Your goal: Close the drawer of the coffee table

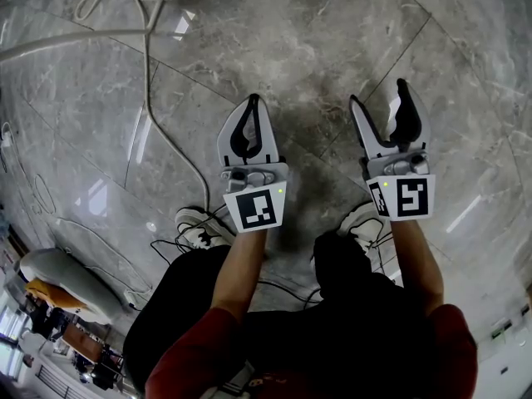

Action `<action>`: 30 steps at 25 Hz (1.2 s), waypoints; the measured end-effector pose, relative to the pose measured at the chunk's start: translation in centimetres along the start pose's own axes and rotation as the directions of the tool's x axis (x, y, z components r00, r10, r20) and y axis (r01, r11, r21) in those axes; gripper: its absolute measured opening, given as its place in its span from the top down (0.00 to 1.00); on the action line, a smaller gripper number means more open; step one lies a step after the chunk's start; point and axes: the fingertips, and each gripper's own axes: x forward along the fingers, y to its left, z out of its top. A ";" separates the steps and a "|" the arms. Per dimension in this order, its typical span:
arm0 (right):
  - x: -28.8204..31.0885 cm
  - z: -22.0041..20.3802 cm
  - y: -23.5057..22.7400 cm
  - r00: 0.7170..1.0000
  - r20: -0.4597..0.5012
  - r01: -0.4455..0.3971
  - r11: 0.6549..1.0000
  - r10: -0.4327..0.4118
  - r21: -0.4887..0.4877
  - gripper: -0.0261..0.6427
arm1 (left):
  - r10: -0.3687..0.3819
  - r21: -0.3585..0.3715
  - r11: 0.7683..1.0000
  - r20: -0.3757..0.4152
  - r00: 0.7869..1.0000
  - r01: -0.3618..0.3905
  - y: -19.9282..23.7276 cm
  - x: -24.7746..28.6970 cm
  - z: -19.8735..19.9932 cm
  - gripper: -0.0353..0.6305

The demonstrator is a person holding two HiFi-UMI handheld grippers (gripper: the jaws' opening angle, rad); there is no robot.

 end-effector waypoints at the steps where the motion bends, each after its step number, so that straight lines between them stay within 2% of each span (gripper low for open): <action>1: 0.0 0.0 0.0 1.000 0.002 0.002 1.000 -0.002 0.001 0.47 | -0.001 0.000 1.000 0.001 1.000 0.001 -0.1 0.0 0.1 0.93; 8: 0.3 0.3 0.1 1.000 0.009 -0.019 1.000 0.020 -0.009 0.47 | 0.000 0.005 1.000 0.005 1.000 0.000 -0.1 0.0 0.1 0.93; 9: 0.3 0.3 0.1 1.000 0.010 -0.022 1.000 0.022 -0.011 0.50 | -0.002 0.007 1.000 0.005 1.000 0.002 -0.2 0.0 0.0 0.93; 11: 0.3 0.4 0.0 1.000 0.013 -0.018 1.000 0.018 -0.011 0.69 | -0.008 0.010 1.000 0.000 1.000 0.008 -0.3 -0.1 -0.1 0.93; 17: 0.3 0.3 0.0 1.000 0.008 -0.014 1.000 0.014 -0.012 0.90 | -0.010 0.004 1.000 -0.001 1.000 0.010 -0.5 -0.2 -0.2 0.93; 21: 0.4 0.1 -0.3 1.000 0.000 -0.008 1.000 0.008 0.010 0.93 | -0.012 0.005 1.000 0.000 1.000 0.012 -0.3 -0.1 -0.2 0.93; 30: 1.0 0.4 0.4 1.000 0.003 -0.017 1.000 0.017 -0.016 0.92 | -0.011 0.025 1.000 0.016 1.000 0.011 0.5 0.0 0.3 0.93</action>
